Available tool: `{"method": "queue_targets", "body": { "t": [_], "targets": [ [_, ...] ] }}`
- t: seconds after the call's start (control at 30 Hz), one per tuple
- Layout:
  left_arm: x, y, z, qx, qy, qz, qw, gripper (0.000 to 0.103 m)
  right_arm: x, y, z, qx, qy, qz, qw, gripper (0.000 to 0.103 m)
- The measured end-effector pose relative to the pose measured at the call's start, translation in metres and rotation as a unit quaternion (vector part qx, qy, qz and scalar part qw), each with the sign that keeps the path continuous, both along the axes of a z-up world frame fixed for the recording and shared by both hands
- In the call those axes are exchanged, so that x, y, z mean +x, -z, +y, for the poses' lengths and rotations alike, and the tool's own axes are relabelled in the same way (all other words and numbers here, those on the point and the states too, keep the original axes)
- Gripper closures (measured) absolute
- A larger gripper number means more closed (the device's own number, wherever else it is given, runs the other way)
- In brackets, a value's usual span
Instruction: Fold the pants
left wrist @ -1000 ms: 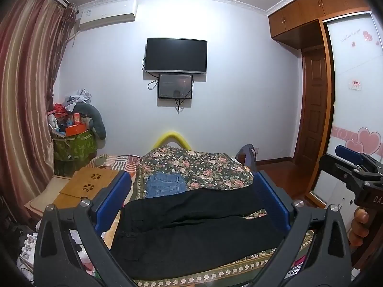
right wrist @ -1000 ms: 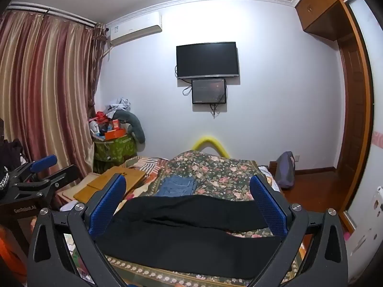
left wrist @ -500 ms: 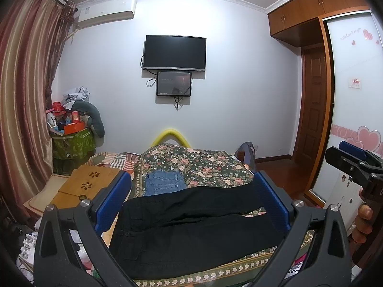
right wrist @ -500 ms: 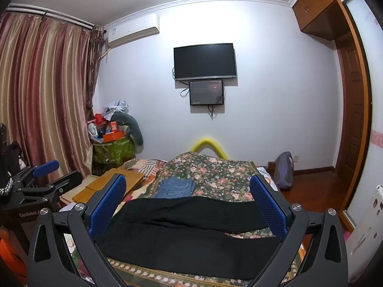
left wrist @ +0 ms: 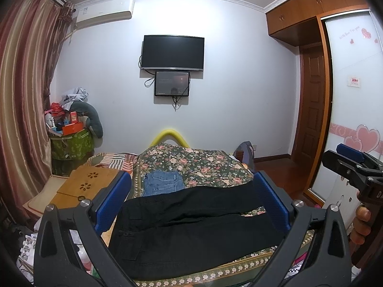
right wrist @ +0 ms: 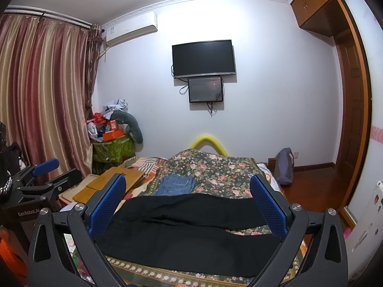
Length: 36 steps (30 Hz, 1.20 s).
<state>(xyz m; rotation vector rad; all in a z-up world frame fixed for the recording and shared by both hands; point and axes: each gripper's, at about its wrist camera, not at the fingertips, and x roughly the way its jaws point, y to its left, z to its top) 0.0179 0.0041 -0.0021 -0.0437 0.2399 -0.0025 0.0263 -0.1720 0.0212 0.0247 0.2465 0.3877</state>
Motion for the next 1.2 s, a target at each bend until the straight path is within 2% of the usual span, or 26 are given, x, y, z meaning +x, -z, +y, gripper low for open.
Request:
{"method": "queue_targets", "body": {
  "t": [1.2],
  "targets": [
    [-0.0043, 0.0011, -0.0049, 0.0, 0.01, -0.01, 0.9999, 0.0, -0.0011, 0.0003, 0.0009, -0.009, -0.001, -0.008, 1.0, 0.0]
  ]
}}
